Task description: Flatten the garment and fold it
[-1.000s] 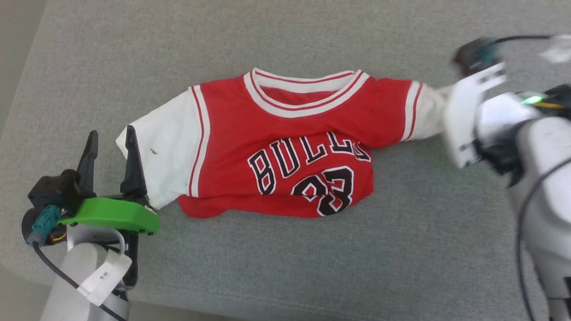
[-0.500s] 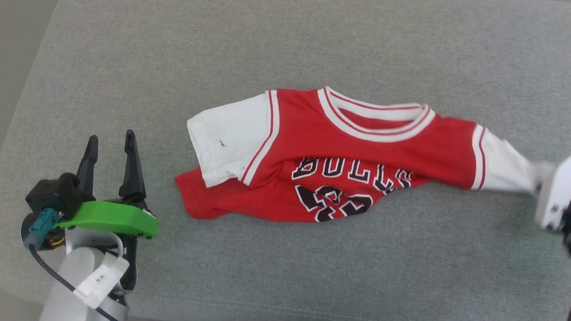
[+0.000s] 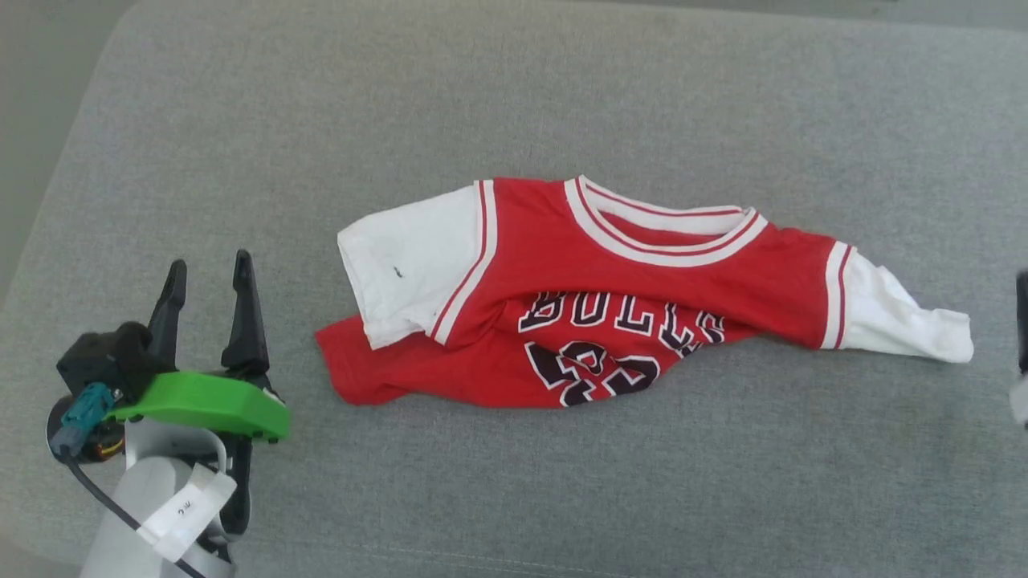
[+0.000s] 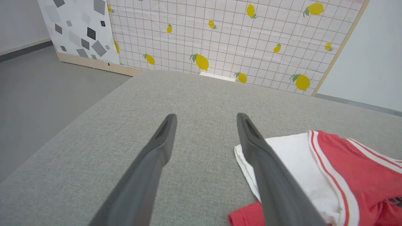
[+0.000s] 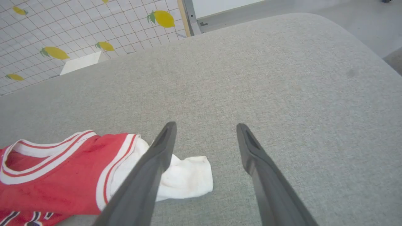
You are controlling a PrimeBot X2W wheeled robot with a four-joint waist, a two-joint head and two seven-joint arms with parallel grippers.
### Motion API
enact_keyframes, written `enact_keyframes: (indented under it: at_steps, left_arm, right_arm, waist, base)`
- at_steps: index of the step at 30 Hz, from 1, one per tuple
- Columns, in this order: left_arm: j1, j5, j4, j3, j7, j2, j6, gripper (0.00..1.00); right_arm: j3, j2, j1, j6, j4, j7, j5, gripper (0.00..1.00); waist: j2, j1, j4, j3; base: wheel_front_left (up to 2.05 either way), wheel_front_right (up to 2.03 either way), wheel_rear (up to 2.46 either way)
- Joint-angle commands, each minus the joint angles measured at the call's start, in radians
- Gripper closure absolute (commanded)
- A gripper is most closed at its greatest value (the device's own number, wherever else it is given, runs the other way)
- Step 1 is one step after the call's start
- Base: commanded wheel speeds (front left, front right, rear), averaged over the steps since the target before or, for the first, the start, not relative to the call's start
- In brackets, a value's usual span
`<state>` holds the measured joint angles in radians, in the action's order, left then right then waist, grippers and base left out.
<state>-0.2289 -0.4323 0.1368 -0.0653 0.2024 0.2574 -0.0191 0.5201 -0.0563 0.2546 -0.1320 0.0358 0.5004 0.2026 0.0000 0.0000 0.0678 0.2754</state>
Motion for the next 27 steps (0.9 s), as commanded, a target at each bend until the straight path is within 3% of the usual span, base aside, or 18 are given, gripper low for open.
enact_keyframes:
  at_steps: [1, 8, 11, 18, 24, 27]
  left_arm:
    - [0.014, -0.014, 0.002, 0.0, -0.001, 0.007, -0.002, 0.0]
    - [0.023, -0.025, -0.003, -0.009, -0.033, 0.008, -0.005, 0.0]
    - [-0.029, -0.032, 0.01, -0.03, -0.103, 0.012, -0.003, 0.0]
    - [-0.296, -0.036, 0.147, -0.135, -0.417, 0.039, 0.043, 0.0]
    - [-0.511, -0.022, 0.333, -0.208, -0.776, 0.063, 0.026, 0.0]
    - [-0.567, -0.01, 0.381, -0.24, -0.904, 0.07, 0.018, 0.0]
  right_arm:
    - [0.002, 0.005, -0.043, 0.001, -0.005, -0.033, 0.045, 0.0]
    - [-0.036, 0.006, -0.101, 0.001, -0.047, -0.144, 0.129, 0.0]
    - [-0.05, 0.006, -0.09, 0.001, -0.048, -0.154, 0.123, 0.0]
    - [-0.099, 0.006, -0.047, 0.001, -0.033, -0.136, 0.107, 0.0]
    - [-0.156, 0.006, -0.014, 0.001, -0.031, -0.132, 0.11, 0.0]
    - [-0.169, 0.006, -0.008, 0.001, -0.03, -0.136, 0.109, 0.0]
  waist:
    - [0.0, 0.0, -0.003, -0.021]
    - [0.0, 0.0, -0.022, -0.03]
    - [0.0, 0.0, -0.022, -0.013]
    - [0.0, 0.0, -0.026, 0.056]
    - [0.0, 0.0, -0.06, 0.121]
    - [0.0, 0.0, -0.076, 0.143]
  base:
    - [0.0, 0.0, 0.0]
    - [0.0, 0.0, 0.0]
    - [0.0, 0.0, 0.0]
    - [0.0, 0.0, 0.0]
    - [0.0, 0.0, 0.0]
    - [0.0, 0.0, 0.0]
